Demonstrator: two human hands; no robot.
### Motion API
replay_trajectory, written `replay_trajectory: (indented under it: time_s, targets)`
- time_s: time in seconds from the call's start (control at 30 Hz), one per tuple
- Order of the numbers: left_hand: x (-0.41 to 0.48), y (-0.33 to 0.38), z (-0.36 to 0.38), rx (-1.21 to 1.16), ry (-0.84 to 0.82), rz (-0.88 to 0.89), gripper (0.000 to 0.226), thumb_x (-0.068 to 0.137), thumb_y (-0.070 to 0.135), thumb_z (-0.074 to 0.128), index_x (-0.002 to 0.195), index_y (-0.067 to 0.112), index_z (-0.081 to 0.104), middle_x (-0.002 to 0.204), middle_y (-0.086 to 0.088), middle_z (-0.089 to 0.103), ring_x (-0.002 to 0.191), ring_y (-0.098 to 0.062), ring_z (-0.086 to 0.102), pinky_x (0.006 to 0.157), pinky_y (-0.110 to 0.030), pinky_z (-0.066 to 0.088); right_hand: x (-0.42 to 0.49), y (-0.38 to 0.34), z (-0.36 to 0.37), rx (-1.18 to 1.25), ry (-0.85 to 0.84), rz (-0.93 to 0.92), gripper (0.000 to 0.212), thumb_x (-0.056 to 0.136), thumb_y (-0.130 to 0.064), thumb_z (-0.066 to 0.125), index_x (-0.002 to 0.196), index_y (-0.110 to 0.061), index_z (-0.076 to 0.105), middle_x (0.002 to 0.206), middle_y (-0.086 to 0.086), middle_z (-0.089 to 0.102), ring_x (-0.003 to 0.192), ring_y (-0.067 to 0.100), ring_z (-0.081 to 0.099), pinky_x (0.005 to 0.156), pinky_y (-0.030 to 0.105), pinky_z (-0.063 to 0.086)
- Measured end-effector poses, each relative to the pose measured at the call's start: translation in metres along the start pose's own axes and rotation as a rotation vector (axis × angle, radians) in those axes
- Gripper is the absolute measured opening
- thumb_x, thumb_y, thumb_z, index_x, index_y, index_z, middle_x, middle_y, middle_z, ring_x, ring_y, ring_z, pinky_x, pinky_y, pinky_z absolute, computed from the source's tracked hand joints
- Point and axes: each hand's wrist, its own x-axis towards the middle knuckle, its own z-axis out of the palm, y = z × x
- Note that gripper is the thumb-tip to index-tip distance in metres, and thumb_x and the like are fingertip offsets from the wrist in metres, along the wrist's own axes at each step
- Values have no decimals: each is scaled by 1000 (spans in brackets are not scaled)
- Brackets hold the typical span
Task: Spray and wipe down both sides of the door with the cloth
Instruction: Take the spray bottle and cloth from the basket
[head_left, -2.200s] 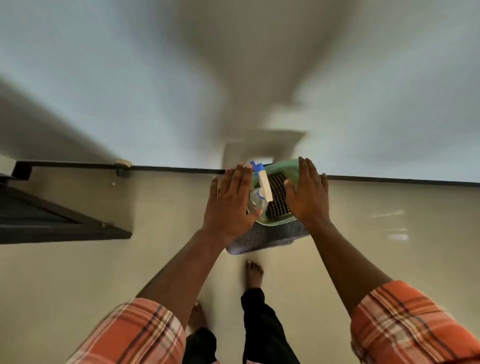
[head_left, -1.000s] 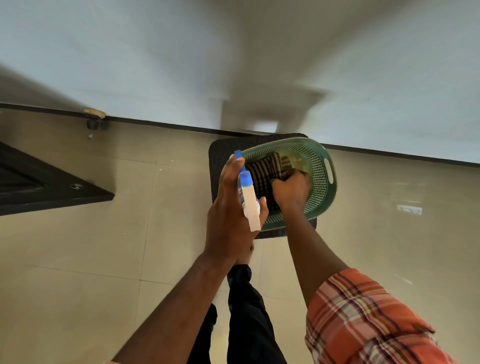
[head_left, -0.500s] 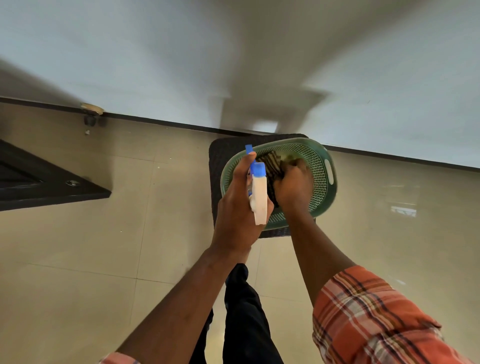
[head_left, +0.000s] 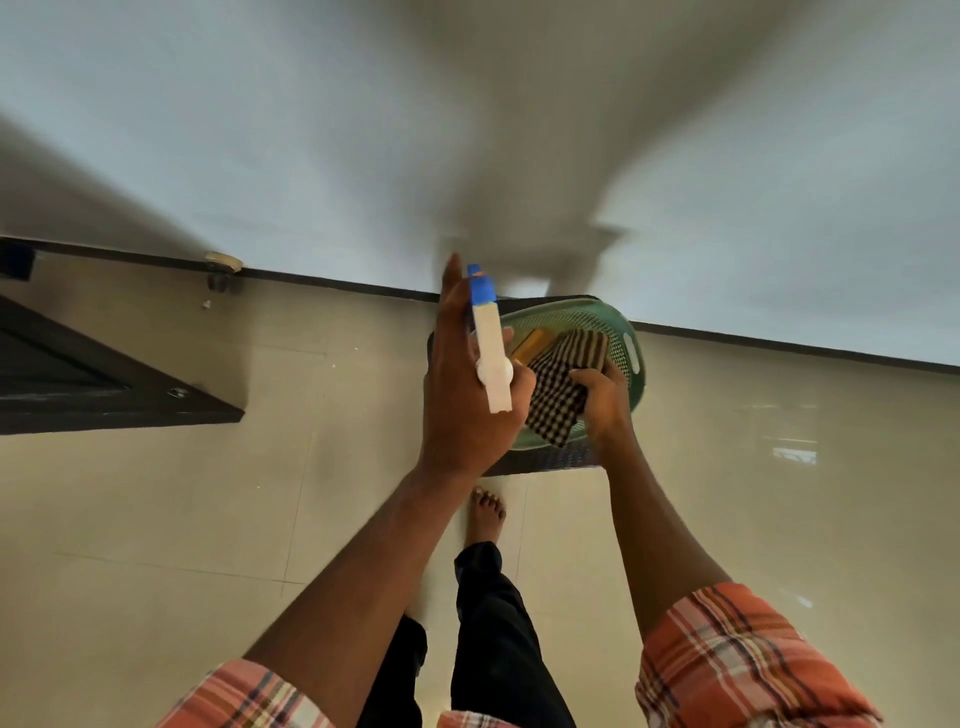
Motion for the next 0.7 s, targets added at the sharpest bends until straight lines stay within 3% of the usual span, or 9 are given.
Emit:
replay_trajectory:
  time_s: [0.07, 0.13, 0.23, 0.3, 0.43, 0.53, 0.7]
  targets:
    - [-9, 16, -17, -28, 22, -12, 82, 74, 2, 61, 147, 7, 22, 143, -21, 45, 98, 11, 61, 79, -8, 50, -23, -7, -4, 72, -5, 3, 39, 94, -4, 43, 132, -12, 51, 118, 10, 61, 103, 25, 58, 76, 37, 50]
    - [-20, 27, -35, -54, 29, -6, 75, 73, -1, 62, 141, 0, 30, 135, -24, 53, 91, 21, 58, 74, 2, 43, -47, -13, -4, 150, -4, 6, 37, 95, -7, 42, 129, -16, 53, 116, 9, 63, 105, 27, 59, 82, 41, 51]
    - [-35, 40, -69, -116, 23, 23, 77, 72, 0, 60, 140, 17, 29, 141, -18, 48, 89, 14, 63, 72, -4, 48, -84, -22, 6, 229, 6, 25, 36, 97, -10, 44, 131, -18, 50, 114, 6, 63, 103, 25, 59, 85, 44, 51]
    - [-49, 40, -96, -126, 9, 35, 78, 71, 0, 60, 140, 19, 30, 141, -10, 48, 86, 12, 64, 70, -5, 49, -110, -26, 17, 263, -6, 25, 33, 99, -12, 45, 131, -17, 49, 112, 5, 64, 102, 24, 61, 86, 44, 52]
    - [-80, 28, -160, -135, -13, -9, 71, 71, 7, 62, 134, 27, 35, 106, -9, 67, 77, -3, 69, 73, -9, 50, -173, -28, 42, 237, -51, -63, 38, 95, -25, 59, 131, -16, 50, 118, 9, 65, 106, 27, 64, 87, 45, 55]
    - [-103, 21, -211, -73, 16, 60, 63, 73, 16, 67, 128, 28, 40, 105, -1, 61, 81, -15, 63, 81, -19, 52, -224, -21, 63, 183, -98, -137, 44, 86, -13, 68, 126, -19, 51, 116, 6, 64, 103, 24, 64, 82, 41, 56]
    - [-143, 9, -289, -129, 23, 74, 62, 73, 13, 71, 130, 6, 49, 106, 1, 60, 75, 3, 60, 74, -5, 49, -302, 3, 108, 167, -107, -137, 44, 87, 2, 59, 125, -20, 50, 113, 4, 60, 101, 23, 59, 78, 37, 53]
